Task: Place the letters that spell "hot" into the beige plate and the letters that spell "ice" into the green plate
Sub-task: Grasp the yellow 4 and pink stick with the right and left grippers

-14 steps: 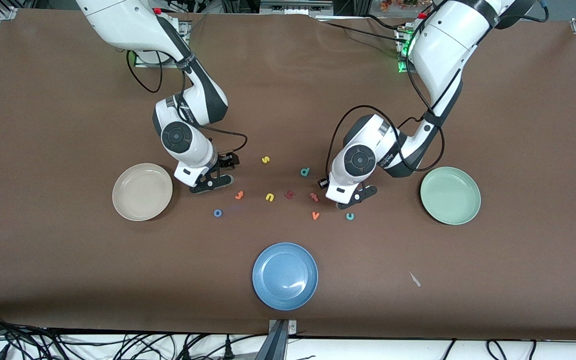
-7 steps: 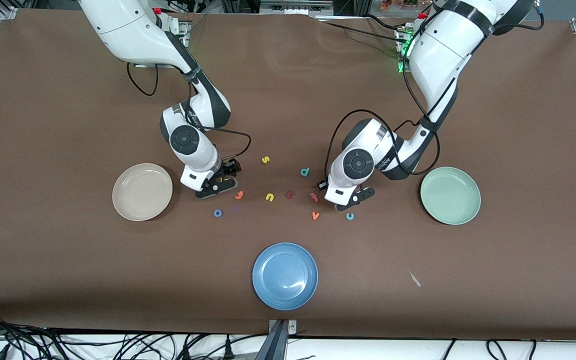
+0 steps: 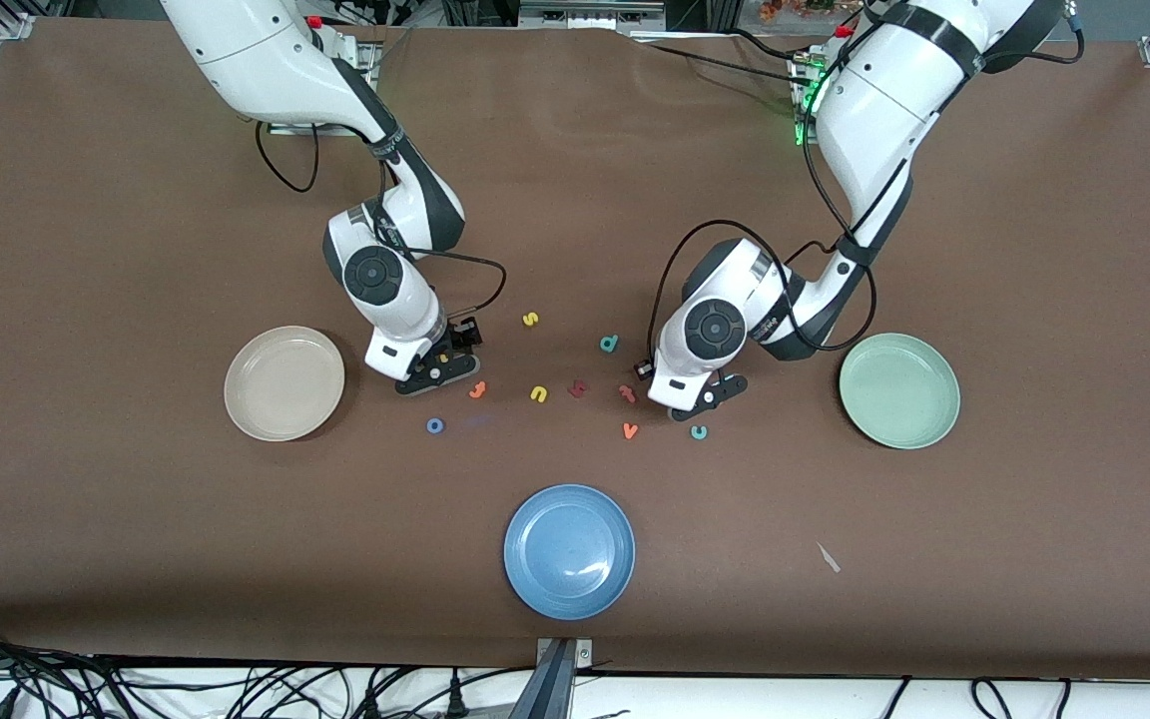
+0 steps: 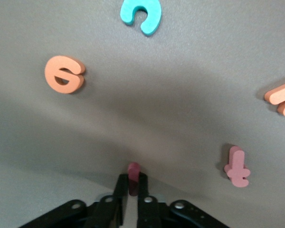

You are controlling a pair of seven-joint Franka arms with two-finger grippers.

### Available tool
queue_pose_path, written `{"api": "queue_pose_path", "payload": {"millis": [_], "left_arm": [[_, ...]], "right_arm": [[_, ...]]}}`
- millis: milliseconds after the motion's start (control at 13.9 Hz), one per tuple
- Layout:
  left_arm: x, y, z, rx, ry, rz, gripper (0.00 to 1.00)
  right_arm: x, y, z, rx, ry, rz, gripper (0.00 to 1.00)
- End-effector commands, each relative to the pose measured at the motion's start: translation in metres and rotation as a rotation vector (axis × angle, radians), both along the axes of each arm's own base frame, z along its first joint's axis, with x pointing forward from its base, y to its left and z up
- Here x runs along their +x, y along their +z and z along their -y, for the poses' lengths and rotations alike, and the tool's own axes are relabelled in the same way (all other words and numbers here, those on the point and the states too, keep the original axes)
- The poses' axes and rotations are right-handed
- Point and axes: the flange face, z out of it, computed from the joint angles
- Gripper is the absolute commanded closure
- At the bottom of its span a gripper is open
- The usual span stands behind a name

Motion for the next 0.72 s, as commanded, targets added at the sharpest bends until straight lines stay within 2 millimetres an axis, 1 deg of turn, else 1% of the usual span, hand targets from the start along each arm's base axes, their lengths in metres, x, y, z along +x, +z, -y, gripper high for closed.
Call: {"api": "queue_pose_path", "payload": {"millis": [0, 72, 144, 216, 288, 359, 503, 575, 647], "left_arm": [[0.007, 0.001, -0.002, 0.011, 0.006, 0.028, 1.00], [0.008, 0.003, -0.003, 0.012, 0.005, 0.027, 1.00], [0.010, 0.009, -0.003, 0.012, 0.006, 0.032, 1.00], [0.013, 0.021, -0.005, 0.010, 0.011, 0.044, 1.00], [0.016, 0.034, -0.007, 0.013, 0.020, 0.050, 1.00], [0.018, 0.052, -0.010, 0.019, 0.023, 0.059, 1.00], [0.027, 0.081, -0.026, 0.037, 0.028, 0.066, 1.00], [0.030, 0.087, -0.036, 0.048, 0.024, 0.056, 1.00], [0.033, 0.089, -0.047, 0.050, -0.015, 0.041, 1.00]], "right_arm": [[-0.002, 0.001, -0.007, -0.003, 0.010, 0.014, 0.33], [-0.002, 0.000, -0.007, -0.004, 0.011, 0.013, 0.36], [-0.002, 0.001, -0.008, -0.004, 0.015, 0.015, 0.39], [-0.002, 0.000, -0.007, -0.009, 0.022, 0.020, 0.42], [-0.002, -0.003, -0.007, -0.012, 0.026, 0.020, 0.43], [0.001, -0.003, -0.008, -0.010, 0.026, 0.029, 0.46], [0.006, -0.006, -0.010, -0.006, 0.025, 0.034, 0.50], [0.007, -0.007, -0.011, -0.004, 0.027, 0.036, 0.54], [0.009, -0.008, -0.012, -0.002, 0.025, 0.039, 0.55]]}}
